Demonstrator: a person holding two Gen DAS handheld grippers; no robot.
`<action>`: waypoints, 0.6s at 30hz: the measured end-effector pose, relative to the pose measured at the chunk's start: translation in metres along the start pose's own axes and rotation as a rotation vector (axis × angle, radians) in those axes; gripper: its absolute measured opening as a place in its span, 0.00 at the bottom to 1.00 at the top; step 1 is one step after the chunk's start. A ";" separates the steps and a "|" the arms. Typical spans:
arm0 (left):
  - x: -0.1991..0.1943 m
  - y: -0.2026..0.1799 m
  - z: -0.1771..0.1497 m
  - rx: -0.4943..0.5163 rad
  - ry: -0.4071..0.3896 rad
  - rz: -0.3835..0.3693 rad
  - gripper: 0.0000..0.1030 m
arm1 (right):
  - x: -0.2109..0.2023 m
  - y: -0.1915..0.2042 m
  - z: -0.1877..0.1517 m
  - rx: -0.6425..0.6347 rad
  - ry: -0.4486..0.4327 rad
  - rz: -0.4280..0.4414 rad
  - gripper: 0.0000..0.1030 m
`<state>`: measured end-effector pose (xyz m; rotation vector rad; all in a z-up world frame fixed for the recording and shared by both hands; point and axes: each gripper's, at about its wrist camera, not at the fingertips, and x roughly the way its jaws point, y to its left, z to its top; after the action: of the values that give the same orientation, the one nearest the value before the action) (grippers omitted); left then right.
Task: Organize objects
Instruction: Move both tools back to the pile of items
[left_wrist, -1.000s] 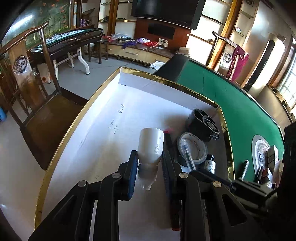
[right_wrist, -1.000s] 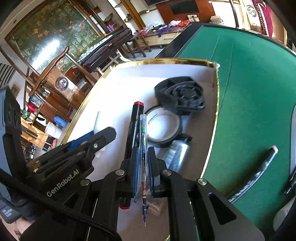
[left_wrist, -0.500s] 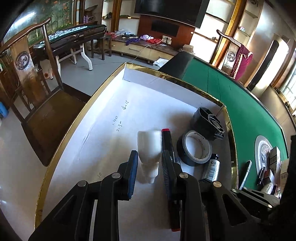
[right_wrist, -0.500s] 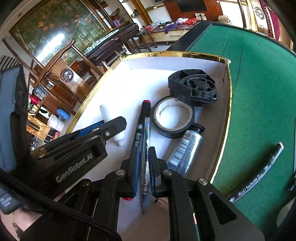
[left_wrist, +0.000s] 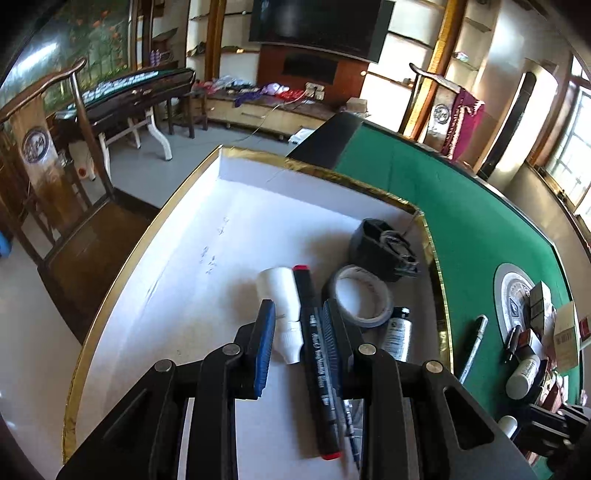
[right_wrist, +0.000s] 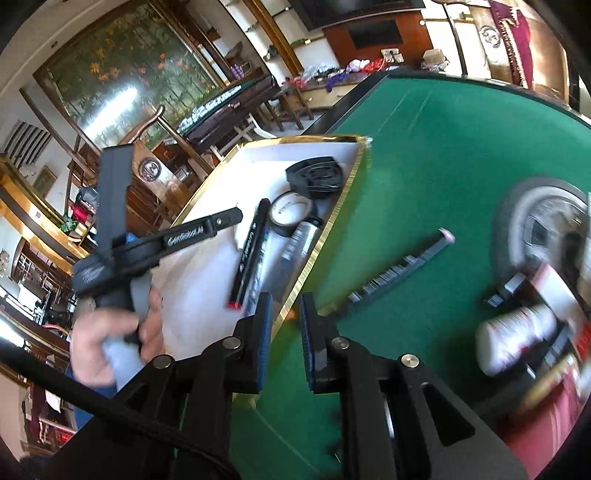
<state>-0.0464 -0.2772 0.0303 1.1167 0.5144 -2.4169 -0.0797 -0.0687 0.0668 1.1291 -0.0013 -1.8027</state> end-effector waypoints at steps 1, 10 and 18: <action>-0.002 -0.003 0.000 0.013 -0.009 -0.007 0.22 | -0.010 -0.005 -0.006 0.014 -0.015 -0.002 0.18; -0.025 -0.072 -0.016 0.266 -0.047 -0.230 0.39 | -0.101 -0.046 -0.045 0.070 -0.183 -0.045 0.41; 0.002 -0.168 -0.035 0.523 0.102 -0.124 0.45 | -0.157 -0.114 -0.072 0.194 -0.307 -0.106 0.62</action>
<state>-0.1132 -0.1193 0.0329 1.4562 -0.0345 -2.6957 -0.0969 0.1371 0.0818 0.9891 -0.3086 -2.0910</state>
